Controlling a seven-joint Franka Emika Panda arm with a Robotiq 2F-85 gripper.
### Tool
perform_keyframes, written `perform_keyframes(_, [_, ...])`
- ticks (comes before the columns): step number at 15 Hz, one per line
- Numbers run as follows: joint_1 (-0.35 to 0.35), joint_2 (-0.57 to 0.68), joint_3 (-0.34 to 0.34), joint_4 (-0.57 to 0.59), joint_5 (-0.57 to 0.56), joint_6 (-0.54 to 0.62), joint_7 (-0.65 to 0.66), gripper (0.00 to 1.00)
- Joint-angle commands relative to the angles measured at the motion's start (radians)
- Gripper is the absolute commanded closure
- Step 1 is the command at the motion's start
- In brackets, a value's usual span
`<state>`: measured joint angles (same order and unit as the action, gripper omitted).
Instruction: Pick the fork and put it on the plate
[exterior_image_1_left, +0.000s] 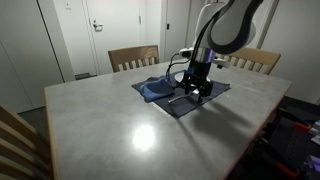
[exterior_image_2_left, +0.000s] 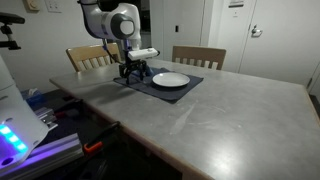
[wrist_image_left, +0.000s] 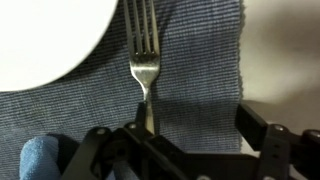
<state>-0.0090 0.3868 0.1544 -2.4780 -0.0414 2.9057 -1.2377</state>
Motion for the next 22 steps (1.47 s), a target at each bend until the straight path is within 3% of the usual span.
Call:
perform_keyframes(1, [-0.03, 0.01, 0.019, -0.023, -0.042, 0.051, 0.026, 0.22])
perform_keyframes(2, [-0.03, 0.01, 0.018, -0.022, -0.049, 0.059, 0.031, 0.39])
perform_keyframes(7, [-0.034, 0.009, 0.016, -0.021, -0.078, 0.085, 0.05, 0.69])
perform_keyframes(11, [-0.036, 0.011, 0.015, -0.021, -0.102, 0.097, 0.073, 0.5])
perform_keyframes(13, [-0.037, 0.017, 0.015, -0.02, -0.108, 0.094, 0.08, 0.26])
perform_keyframes(16, [-0.038, 0.028, 0.015, -0.02, -0.116, 0.092, 0.089, 0.05])
perform_keyframes(17, [-0.039, 0.034, 0.014, -0.018, -0.12, 0.093, 0.094, 0.03])
perform_keyframes(20, [-0.041, 0.039, 0.015, -0.013, -0.125, 0.088, 0.099, 0.28])
perform_keyframes(22, [-0.042, 0.038, 0.016, -0.009, -0.125, 0.083, 0.099, 0.36])
